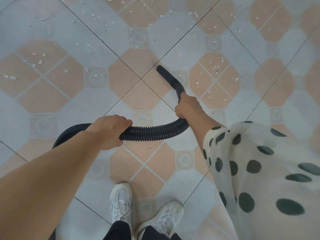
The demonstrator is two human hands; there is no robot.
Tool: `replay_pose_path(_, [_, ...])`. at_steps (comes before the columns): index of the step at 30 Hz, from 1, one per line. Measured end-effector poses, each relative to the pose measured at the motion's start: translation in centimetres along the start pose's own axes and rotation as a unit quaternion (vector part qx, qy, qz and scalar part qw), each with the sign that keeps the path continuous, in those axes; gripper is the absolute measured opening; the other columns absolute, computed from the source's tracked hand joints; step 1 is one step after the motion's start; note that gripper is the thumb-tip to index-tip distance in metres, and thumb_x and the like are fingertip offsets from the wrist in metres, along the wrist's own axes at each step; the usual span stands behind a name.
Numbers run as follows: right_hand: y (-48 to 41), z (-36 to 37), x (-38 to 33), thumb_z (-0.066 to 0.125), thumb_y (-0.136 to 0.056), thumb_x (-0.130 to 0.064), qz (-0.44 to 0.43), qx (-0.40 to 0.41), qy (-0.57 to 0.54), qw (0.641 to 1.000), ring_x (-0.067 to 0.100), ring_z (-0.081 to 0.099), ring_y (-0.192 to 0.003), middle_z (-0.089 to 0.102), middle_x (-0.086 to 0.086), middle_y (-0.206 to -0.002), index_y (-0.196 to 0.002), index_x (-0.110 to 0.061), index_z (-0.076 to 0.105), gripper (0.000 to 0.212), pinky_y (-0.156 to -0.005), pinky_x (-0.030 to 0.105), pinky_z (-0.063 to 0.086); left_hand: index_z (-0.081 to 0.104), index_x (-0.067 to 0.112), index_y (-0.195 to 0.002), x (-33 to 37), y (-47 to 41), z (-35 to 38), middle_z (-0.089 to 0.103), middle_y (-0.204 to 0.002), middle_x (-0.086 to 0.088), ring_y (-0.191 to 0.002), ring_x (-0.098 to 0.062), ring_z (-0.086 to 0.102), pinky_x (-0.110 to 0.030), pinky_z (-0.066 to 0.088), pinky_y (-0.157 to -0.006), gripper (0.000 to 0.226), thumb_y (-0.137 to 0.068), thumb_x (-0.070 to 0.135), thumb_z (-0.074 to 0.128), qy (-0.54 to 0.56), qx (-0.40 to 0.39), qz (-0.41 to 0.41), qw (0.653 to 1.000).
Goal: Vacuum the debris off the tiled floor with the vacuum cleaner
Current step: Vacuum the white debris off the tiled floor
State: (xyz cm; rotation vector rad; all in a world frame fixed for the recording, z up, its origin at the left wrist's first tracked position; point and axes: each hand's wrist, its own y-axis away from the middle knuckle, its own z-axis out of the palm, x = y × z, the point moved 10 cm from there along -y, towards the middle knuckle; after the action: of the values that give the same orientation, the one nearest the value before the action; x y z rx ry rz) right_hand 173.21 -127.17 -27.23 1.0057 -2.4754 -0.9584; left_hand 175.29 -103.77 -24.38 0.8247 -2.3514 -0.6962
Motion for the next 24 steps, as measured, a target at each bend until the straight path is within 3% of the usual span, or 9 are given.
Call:
replay_pose_path(8, [3.1, 1.2, 7.5, 0.055, -0.092, -0.014, 0.066, -0.018, -0.011, 0.998, 0.027, 0.046, -0.08, 0.048, 0.017, -0.123, -0.138, -0.012, 0.037, 0.049, -0.061, 0.033, 0.036, 0.047, 0.026, -0.104, 5.4, 0.0, 2.0, 0.05, -0.093, 0.008, -0.092, -0.017, 0.053, -0.027, 0.033, -0.065, 0.025, -0.081, 0.021, 0.054, 0.0, -0.016, 0.046, 0.999])
replay_pose_path(15, [-0.2, -1.3, 5.8, 0.056, -0.091, -0.014, 0.02, 0.003, -0.013, 1.0, 0.027, 0.046, -0.086, 0.049, 0.019, -0.127, -0.141, -0.012, 0.035, 0.054, -0.068, 0.034, 0.038, 0.041, 0.024, -0.097, 5.4, -1.5, 0.6, 0.044, -0.087, 0.008, -0.081, -0.015, 0.042, -0.027, 0.031, -0.062, 0.021, -0.082, 0.021, 0.056, -0.012, -0.001, 0.014, 1.0])
replay_pose_path(24, [0.0, 0.2, 8.3, 0.054, -0.093, -0.016, 0.024, -0.013, -0.05, 0.998, 0.027, 0.046, -0.087, 0.045, 0.018, -0.127, -0.143, -0.012, 0.033, 0.054, -0.07, 0.035, 0.041, 0.036, 0.028, -0.091, 7.3, -1.8, 0.9, 0.048, -0.09, 0.009, -0.081, -0.014, 0.044, -0.027, 0.033, -0.061, 0.022, -0.081, 0.022, 0.055, -0.036, -0.006, 0.006, 0.999])
